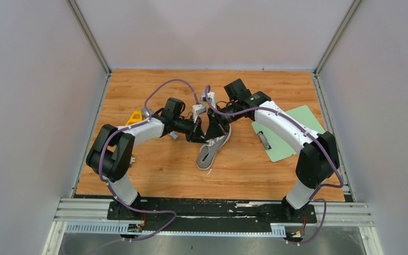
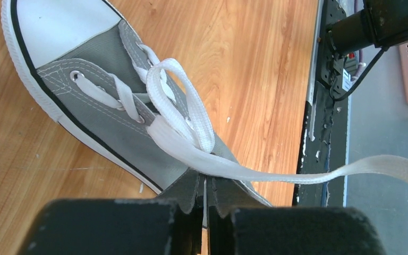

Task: Tie the shoes
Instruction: Wrap the shoelace around the shoelace.

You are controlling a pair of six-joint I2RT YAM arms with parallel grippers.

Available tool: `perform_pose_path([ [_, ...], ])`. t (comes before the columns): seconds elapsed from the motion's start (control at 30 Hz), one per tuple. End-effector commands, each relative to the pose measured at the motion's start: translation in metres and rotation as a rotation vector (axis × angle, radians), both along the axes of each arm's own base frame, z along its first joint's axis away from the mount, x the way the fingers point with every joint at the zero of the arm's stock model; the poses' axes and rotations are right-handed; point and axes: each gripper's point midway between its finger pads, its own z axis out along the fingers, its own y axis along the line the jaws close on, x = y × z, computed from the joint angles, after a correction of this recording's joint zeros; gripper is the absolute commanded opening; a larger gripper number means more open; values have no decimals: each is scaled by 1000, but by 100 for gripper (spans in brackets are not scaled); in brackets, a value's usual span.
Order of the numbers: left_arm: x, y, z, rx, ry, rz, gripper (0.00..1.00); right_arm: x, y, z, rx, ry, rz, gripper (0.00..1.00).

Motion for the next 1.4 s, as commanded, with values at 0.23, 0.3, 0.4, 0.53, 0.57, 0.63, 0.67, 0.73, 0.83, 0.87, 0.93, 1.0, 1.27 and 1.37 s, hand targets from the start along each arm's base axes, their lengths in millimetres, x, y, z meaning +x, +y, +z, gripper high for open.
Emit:
perform_pose_path([
  [0.23, 8, -4, -5, -35, 37, -17, 2, -41, -8, -26, -7, -81, 140, 0],
  [0.3, 6, -4, -7, -35, 45, -22, 2, -47, -11, -32, -12, -97, 161, 0],
  [0.4, 5, -4, -9, -47, 60, -31, 3, -53, -15, -40, -17, -96, 180, 0],
  [0.53, 5, -8, -6, -79, 80, -46, 3, -59, -21, -50, -32, -112, 204, 0],
  [0.57, 4, -9, -3, -89, 87, -52, 3, -61, -24, -54, -39, -117, 208, 0],
  [0.63, 4, -10, -2, -98, 102, -53, 3, -64, -29, -63, -56, -113, 214, 0],
  [0.67, 5, -10, -3, -98, 107, -51, 3, -67, -31, -67, -63, -106, 216, 0],
  [0.73, 4, -10, -3, -101, 119, -51, 3, -68, -32, -71, -68, -96, 219, 0],
  [0.83, 6, -11, -2, -118, 113, -59, 3, -66, -33, -79, -88, -94, 209, 0],
  [0.87, 5, -11, -2, -118, 113, -60, 4, -64, -34, -83, -101, -100, 204, 0],
  [0.93, 5, -10, -4, -112, 104, -63, 4, -59, -37, -90, -125, -109, 194, 0],
  [1.0, 3, -7, -7, -92, 92, -63, 4, -51, -42, -93, -128, -101, 165, 2],
  [1.27, 1, 1, -13, -45, 5, -89, 5, -4, -44, -76, -60, -39, 31, 31],
  [1.37, 1, 2, -13, -43, 4, -93, 6, 10, -36, -75, -32, 5, -9, 37],
])
